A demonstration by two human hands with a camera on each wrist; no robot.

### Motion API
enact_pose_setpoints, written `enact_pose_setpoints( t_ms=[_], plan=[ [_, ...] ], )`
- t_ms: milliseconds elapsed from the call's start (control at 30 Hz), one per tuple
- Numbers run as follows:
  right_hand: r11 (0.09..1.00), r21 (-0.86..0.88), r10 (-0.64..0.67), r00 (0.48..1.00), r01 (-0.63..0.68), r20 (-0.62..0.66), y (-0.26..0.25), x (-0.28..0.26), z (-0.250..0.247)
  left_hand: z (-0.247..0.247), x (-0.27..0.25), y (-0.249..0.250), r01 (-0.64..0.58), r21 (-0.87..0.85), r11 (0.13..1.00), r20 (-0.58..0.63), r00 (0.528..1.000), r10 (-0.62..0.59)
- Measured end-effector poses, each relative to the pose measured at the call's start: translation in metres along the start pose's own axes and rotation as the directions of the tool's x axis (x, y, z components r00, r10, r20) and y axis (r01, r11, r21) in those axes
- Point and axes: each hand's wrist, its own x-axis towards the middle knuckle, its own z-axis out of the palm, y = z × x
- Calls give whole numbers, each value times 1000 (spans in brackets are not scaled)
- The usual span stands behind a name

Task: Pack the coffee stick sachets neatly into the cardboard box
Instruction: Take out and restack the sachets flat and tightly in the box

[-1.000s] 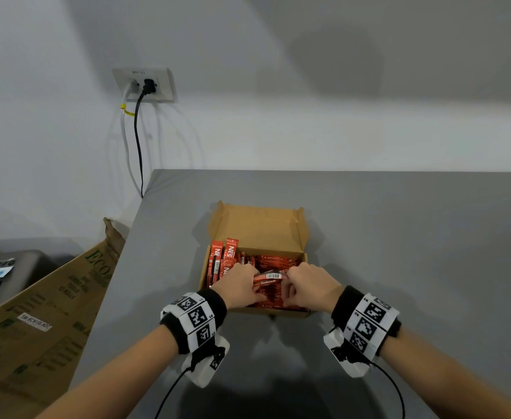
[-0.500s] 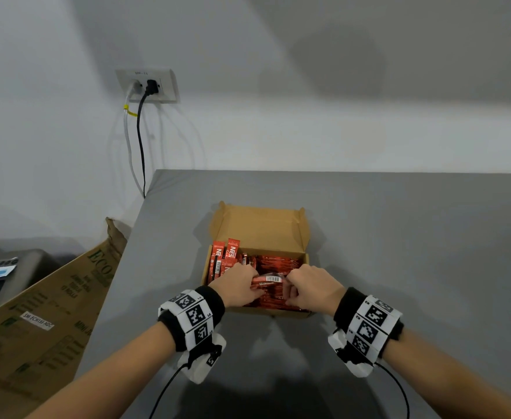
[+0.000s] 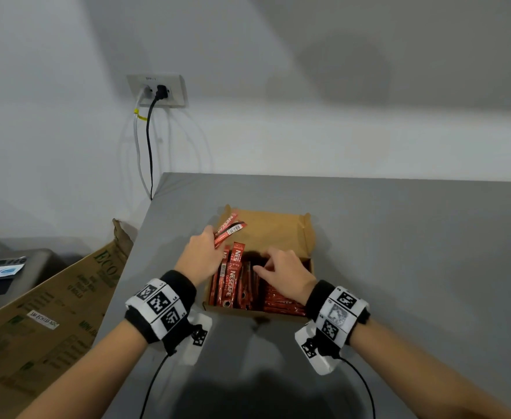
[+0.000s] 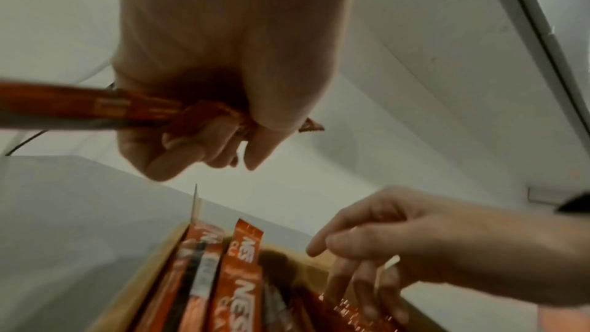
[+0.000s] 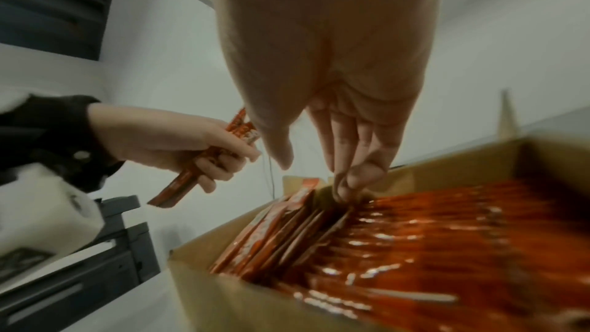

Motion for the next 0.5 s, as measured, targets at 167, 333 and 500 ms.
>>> enact_pose_setpoints(
  t_ms=[167, 333, 500],
  plan=[
    [996, -70, 57, 996, -52, 75, -26, 19, 21, 16, 1, -13, 144, 79, 986, 63, 987, -149],
    [990, -121, 91, 991, -79, 95, -45, 26, 39, 25, -1, -23, 253, 43, 966, 140, 956, -257],
    [979, -139, 161, 981, -146, 104, -53, 28, 52, 26, -2, -27, 300, -11, 954, 144, 944, -296]
  ],
)
